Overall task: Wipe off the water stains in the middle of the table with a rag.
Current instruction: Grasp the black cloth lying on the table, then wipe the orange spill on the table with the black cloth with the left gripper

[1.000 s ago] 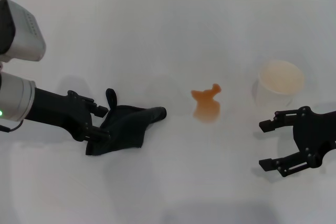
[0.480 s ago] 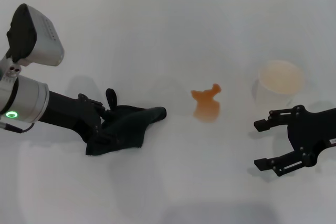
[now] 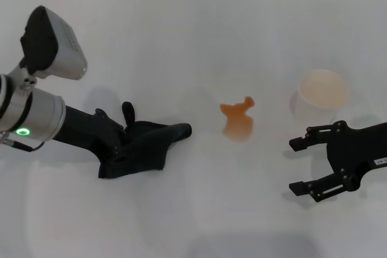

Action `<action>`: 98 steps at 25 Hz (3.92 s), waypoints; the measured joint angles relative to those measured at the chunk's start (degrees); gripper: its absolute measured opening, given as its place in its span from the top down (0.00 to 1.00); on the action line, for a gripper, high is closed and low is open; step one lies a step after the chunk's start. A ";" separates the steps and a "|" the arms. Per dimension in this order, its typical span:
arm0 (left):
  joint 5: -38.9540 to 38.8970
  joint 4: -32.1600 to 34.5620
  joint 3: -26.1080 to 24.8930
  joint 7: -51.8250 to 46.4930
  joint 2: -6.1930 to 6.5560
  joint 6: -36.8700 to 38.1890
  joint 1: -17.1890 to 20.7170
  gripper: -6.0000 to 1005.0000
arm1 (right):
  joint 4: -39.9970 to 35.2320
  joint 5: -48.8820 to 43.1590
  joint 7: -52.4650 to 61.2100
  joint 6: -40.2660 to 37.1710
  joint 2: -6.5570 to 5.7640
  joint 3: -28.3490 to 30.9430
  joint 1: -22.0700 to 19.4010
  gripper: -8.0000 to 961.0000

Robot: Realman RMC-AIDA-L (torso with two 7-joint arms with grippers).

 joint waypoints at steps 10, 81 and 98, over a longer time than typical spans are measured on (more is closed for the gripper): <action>0.01 0.50 1.50 -0.71 -0.06 -1.93 -0.58 0.88 | -0.06 2.16 0.46 0.87 0.08 -1.21 0.18 0.10; -21.38 -28.85 16.63 5.75 -0.40 -24.03 -21.49 0.92 | -3.67 2.89 9.23 10.50 0.08 -9.71 0.71 0.13; -27.78 -26.54 26.71 4.58 0.04 -28.31 -19.36 0.91 | -3.87 2.99 9.24 10.30 0.08 -11.12 0.61 0.14</action>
